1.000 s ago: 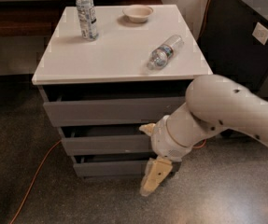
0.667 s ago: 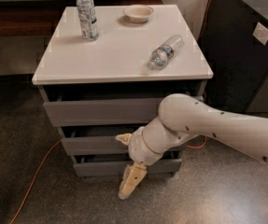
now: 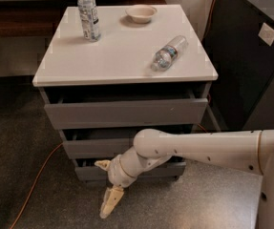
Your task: Place water bottle into bottom drawer
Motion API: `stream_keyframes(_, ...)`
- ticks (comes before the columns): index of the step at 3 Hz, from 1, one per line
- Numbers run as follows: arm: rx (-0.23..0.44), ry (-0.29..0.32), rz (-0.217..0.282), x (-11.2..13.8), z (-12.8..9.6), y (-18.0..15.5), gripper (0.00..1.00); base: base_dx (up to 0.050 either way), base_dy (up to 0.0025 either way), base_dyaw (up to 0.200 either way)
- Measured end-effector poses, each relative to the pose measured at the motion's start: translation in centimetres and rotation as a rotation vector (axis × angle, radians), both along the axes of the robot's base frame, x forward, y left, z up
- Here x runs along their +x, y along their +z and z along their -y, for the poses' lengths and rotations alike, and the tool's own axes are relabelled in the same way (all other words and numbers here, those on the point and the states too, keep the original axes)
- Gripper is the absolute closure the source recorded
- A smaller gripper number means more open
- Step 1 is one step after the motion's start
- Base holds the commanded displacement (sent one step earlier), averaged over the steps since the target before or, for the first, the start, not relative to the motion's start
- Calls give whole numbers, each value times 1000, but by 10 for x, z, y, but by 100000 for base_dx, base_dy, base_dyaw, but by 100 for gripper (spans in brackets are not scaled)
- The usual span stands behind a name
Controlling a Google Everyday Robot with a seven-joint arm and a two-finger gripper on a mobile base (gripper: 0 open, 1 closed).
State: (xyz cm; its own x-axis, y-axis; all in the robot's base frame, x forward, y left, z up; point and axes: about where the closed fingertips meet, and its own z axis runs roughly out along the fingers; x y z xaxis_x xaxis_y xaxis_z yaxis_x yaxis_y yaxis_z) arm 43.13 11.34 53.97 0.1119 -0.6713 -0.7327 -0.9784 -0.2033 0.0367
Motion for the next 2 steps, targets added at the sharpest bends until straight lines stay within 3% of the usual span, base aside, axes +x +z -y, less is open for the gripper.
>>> stream_keyframes(2, -269, 49, 157, -15, 11, -99, 0, 0, 0, 0)
